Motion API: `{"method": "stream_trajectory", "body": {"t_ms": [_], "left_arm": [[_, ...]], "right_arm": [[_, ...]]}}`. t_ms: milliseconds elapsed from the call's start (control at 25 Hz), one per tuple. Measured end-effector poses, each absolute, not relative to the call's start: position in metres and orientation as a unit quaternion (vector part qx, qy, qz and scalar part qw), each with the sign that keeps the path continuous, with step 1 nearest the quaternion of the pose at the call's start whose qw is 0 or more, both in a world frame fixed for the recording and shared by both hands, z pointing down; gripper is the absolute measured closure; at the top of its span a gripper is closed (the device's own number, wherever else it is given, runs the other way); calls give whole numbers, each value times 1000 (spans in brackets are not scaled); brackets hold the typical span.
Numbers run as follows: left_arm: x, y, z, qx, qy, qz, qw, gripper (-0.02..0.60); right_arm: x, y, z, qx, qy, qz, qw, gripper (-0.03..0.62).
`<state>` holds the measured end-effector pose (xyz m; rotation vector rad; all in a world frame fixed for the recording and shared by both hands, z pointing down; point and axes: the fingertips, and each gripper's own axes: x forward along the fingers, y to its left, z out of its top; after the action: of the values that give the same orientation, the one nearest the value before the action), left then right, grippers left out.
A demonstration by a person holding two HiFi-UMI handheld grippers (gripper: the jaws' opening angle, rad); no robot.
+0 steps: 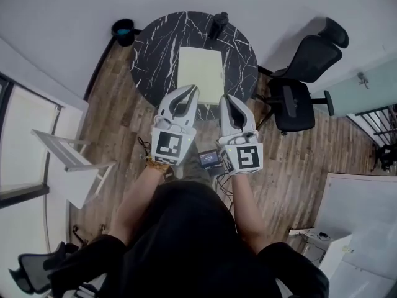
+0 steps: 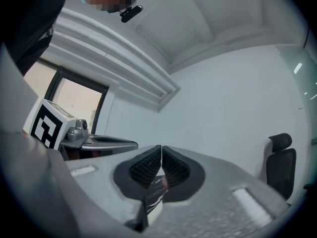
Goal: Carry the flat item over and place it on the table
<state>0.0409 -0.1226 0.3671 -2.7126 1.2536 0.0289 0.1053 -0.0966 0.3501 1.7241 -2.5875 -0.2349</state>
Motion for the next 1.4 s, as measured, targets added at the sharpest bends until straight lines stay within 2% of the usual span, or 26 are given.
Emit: {"method": "stream_trajectory", "body": {"t_ms": [160, 320, 960, 1400], "left_arm": [[40, -103, 356, -902, 423, 22, 86, 566], [31, -88, 348, -891, 448, 43, 54, 566], [5, -62, 337, -880, 465, 62, 74, 566], [6, -58, 341, -882, 461, 54, 79, 566]], "right_arm": [[103, -77, 336, 555, -827, -94, -3, 594], [98, -63, 328, 555, -825, -109, -10, 595], [59, -45, 317, 542, -827, -145, -22, 597], [62, -44, 322, 546, -825, -143, -19, 597]]}}
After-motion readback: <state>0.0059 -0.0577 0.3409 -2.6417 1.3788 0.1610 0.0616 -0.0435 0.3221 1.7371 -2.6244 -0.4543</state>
